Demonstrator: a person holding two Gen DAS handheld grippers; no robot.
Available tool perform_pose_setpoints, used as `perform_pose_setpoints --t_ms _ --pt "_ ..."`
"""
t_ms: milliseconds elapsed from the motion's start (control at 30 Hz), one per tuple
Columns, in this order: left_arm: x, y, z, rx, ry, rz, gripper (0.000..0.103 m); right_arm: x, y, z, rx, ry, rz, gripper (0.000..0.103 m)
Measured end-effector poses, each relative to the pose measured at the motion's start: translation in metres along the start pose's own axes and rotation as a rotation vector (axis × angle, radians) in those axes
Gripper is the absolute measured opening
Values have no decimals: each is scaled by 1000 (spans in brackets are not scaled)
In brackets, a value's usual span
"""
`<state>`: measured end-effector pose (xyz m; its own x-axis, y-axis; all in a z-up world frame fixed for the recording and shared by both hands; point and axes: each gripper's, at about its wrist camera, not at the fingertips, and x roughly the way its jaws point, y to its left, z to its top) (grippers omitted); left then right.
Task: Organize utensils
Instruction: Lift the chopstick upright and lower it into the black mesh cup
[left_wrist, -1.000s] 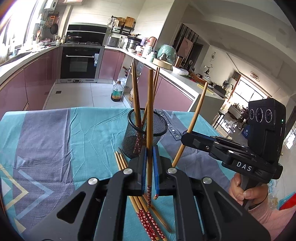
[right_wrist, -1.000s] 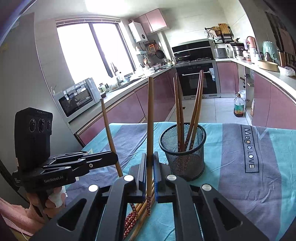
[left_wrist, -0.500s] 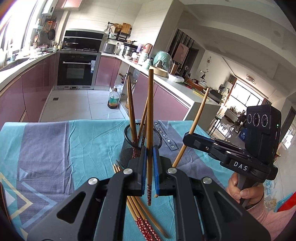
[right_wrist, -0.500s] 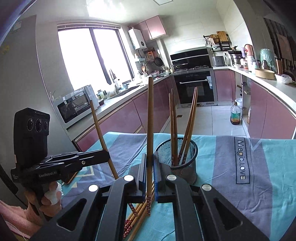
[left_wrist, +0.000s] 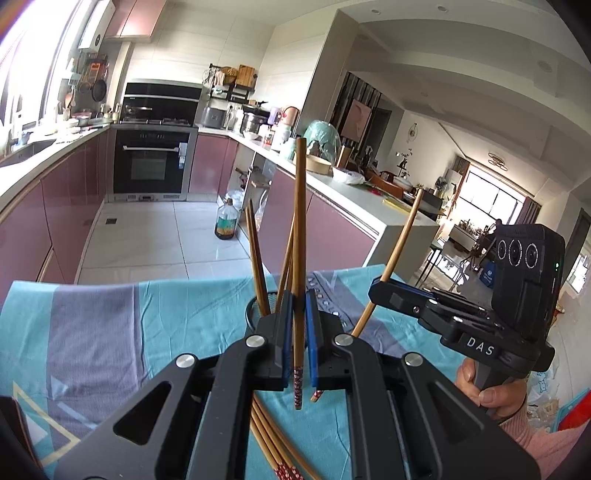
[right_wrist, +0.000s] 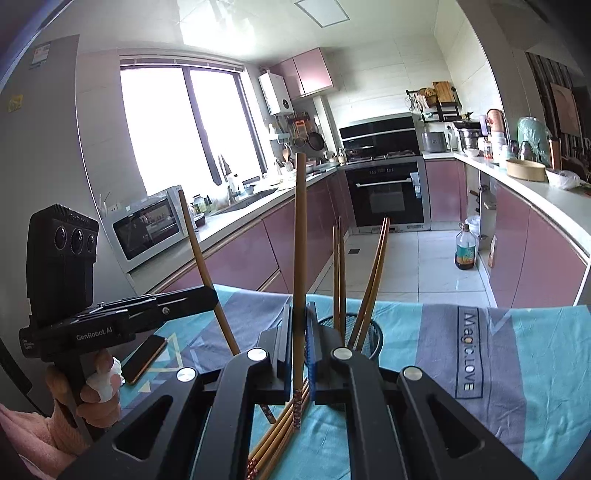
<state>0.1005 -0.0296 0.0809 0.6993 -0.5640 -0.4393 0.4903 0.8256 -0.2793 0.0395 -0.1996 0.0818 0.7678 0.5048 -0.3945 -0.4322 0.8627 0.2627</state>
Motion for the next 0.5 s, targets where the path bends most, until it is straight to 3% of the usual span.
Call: perform_pose_setpoints --t_ms 500 --pt "2 -5 27 12 -61 7 7 5 -3 29 -31 -46 -14 5"
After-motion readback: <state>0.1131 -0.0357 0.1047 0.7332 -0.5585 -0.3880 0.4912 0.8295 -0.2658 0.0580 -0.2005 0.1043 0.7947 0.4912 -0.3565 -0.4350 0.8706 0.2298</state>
